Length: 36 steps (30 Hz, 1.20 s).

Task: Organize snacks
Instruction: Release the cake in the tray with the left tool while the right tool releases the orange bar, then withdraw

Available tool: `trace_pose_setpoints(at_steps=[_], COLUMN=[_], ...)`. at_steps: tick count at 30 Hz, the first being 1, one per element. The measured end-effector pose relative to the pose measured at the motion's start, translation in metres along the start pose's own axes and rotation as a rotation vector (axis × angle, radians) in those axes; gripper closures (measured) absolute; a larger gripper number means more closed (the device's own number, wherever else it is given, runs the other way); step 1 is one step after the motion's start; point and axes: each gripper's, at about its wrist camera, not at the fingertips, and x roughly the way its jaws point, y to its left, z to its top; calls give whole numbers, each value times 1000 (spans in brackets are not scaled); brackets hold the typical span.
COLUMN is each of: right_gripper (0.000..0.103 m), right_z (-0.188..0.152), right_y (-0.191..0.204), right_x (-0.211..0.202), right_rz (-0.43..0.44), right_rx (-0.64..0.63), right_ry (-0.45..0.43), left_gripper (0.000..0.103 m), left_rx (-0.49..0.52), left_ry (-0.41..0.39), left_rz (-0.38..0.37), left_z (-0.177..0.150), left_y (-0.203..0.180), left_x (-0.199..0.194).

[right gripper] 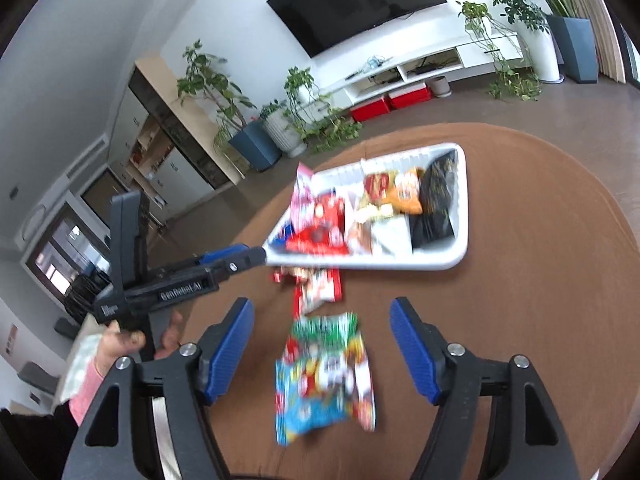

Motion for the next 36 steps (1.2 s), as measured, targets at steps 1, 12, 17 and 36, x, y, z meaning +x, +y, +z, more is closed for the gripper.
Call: trace_pose_setpoints(at_steps=[1, 12, 17, 36], right_gripper=[29, 26, 22, 18], right_z=[-9, -77, -80, -49], right_y=[2, 4, 6, 3], right_x=[-2, 18, 34, 54], right_rz=[-3, 53, 70, -52], right_rx=[5, 167, 216, 164], right_ry=[4, 104, 116, 86], left_gripper=[51, 50, 49, 48], left_rx=[-6, -11, 8, -17], left_ry=[2, 13, 15, 36], left_rz=[0, 14, 12, 15], left_z=[-6, -54, -53, -56], left_y=[1, 0, -5, 3], left_x=[-3, -23, -25, -14])
